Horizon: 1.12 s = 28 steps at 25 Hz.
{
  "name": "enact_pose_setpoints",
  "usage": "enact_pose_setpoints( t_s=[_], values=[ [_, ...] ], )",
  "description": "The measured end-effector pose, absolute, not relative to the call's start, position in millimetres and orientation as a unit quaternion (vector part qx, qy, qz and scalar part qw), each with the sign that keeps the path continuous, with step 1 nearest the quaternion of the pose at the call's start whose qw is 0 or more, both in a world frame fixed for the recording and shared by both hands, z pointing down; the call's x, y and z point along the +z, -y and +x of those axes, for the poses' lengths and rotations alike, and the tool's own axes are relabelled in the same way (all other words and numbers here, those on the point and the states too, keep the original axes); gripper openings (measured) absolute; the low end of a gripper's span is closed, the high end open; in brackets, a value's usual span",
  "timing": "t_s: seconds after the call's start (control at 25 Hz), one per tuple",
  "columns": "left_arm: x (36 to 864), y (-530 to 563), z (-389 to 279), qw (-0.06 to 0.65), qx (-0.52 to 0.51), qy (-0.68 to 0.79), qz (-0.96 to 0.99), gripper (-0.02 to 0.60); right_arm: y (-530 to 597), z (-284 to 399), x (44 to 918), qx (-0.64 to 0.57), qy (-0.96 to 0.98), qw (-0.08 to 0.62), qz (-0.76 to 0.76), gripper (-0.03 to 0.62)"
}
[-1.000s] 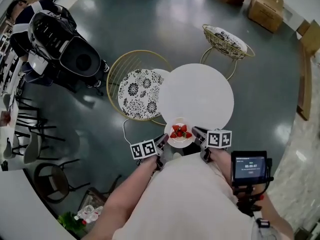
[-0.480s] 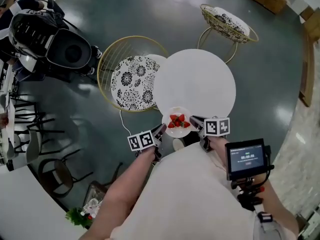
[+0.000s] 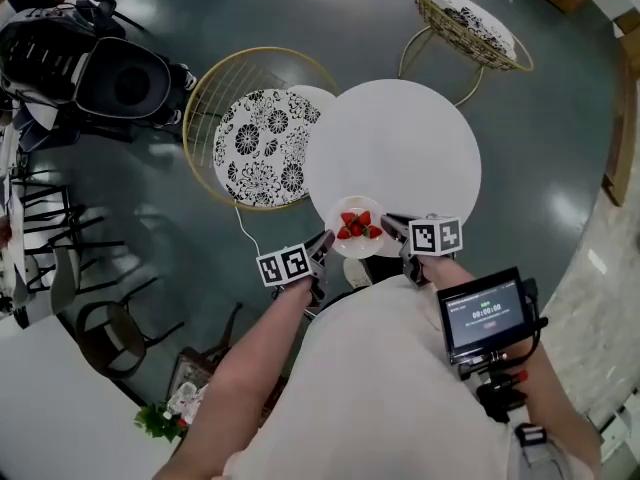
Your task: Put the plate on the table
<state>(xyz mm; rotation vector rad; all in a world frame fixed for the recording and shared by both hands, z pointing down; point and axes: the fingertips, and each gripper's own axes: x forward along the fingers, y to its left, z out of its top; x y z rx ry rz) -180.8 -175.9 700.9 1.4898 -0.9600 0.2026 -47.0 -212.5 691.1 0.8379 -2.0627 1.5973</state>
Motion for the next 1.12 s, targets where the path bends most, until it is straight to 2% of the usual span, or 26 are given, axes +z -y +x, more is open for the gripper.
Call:
enact_pose_setpoints(
  t_s=[1.12],
  values=[
    [779.4,279.0,-164.9,0.628,0.151,0.433,0.629,0.035,313.4,-31.2,776.1,0.571,0.718,0.23,0.326,0.043]
  ],
)
